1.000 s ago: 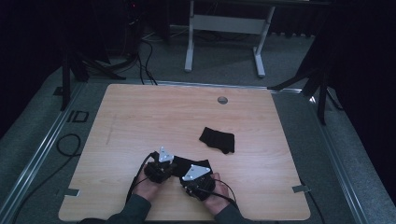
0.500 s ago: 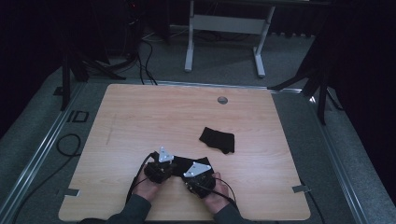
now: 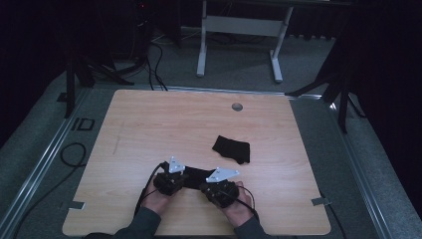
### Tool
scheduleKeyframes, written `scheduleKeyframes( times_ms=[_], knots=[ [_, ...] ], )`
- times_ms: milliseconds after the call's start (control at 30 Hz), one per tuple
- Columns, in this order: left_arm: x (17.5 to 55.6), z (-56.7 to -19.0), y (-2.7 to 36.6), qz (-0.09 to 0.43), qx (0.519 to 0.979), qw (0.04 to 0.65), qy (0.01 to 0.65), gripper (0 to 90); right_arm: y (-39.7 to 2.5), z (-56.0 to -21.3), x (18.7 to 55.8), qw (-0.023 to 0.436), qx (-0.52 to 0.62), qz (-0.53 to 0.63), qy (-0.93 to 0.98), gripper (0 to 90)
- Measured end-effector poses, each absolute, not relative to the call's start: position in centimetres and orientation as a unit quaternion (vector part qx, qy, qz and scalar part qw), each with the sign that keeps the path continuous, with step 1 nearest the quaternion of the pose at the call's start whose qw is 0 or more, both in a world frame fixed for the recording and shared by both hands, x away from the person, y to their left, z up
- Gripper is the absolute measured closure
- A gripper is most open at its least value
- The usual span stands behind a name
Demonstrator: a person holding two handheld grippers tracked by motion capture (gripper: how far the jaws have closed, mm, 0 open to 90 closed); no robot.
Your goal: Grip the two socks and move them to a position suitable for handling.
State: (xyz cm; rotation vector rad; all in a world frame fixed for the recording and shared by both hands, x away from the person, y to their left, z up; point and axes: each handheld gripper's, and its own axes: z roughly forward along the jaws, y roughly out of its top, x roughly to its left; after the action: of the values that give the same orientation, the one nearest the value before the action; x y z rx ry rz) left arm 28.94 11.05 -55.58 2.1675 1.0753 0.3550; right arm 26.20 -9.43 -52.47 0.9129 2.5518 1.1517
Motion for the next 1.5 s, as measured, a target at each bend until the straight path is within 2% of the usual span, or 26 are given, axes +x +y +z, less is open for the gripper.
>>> scheduleKeyframes(
  times_ms=[567, 1133, 1200, 1333, 1500],
  knots=[
    [29.0, -55.5, 11.1, 0.142, 0.839, 0.332, 0.406, 89.6, -18.2, -50.0, 28.0, 0.135, 0.405, 0.423, 0.799, 87.0],
    [29.2, -55.3, 11.6, 0.148, 0.842, 0.324, 0.404, 88.8, -21.4, -48.9, 27.0, 0.123, 0.408, 0.417, 0.803, 86.5],
    [29.3, -55.3, 11.6, 0.151, 0.846, 0.321, 0.398, 88.8, -21.6, -48.7, 26.9, 0.121, 0.404, 0.415, 0.807, 85.6],
    [29.3, -55.3, 11.5, 0.155, 0.850, 0.320, 0.390, 88.7, -22.4, -48.9, 27.0, 0.131, 0.413, 0.408, 0.804, 77.0],
    [29.5, -55.4, 11.6, 0.160, 0.851, 0.321, 0.385, 88.3, -22.8, -49.2, 27.3, 0.139, 0.420, 0.407, 0.799, 72.5]
  ],
)
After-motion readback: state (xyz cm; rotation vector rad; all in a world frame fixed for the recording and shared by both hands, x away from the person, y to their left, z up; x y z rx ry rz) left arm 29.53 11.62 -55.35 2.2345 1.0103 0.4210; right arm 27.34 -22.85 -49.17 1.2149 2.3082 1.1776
